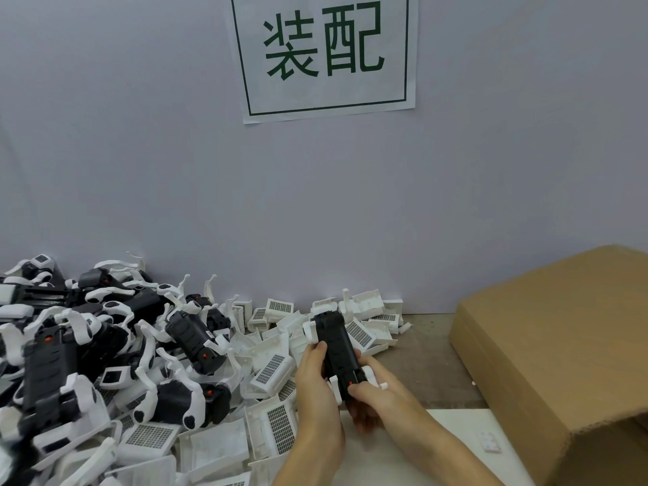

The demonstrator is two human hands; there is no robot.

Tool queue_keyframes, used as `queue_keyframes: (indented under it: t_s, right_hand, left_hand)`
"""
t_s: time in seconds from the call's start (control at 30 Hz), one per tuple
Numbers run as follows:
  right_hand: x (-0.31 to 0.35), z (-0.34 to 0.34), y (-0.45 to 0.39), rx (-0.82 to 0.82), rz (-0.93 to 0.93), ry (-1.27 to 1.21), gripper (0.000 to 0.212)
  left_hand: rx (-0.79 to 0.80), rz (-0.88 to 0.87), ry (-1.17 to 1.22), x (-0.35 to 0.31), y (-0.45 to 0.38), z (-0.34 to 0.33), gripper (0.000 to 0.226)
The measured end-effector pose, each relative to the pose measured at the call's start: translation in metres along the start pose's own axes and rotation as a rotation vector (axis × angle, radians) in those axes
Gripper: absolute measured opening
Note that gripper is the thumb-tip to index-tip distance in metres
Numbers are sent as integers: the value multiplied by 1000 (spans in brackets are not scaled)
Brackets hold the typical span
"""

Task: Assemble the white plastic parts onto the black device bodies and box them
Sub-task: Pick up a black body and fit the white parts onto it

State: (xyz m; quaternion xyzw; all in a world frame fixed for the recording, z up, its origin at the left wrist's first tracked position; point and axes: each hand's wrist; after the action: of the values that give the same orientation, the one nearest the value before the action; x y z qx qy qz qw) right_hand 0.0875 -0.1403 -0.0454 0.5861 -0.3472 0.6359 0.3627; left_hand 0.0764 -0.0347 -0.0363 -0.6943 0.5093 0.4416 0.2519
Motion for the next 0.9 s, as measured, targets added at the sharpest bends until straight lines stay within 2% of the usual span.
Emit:
queue_keyframes:
  t_s: [0.2,0.37,0.5,0.9]
  right_hand:
    - [-3,-1,-6,-1,8,-71,27]
    - [-7,2,-7,8,13,-130,38]
    - [-9,3,-9,7,19,-123,46]
    - [-8,4,-7,40,9,-42,48]
  left_hand:
    - [-5,-13,-3,2,1,-1,39]
    - [-7,-12,-5,5,-4,0,41]
    - [-12,-12,6,5,-4,-1,38]
    - [-37,-1,26,3,-2,-1,37]
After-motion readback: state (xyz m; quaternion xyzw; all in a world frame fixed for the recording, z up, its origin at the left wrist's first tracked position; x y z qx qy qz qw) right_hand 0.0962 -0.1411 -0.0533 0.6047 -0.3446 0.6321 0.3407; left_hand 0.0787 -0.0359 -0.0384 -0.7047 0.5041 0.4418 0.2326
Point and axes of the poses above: each hand's wrist, its own y-axis away from the middle knuckle, its own z-axis out of the back of the hand, x = y × z, and after that the axes turned 2 degrees about x, right-handed
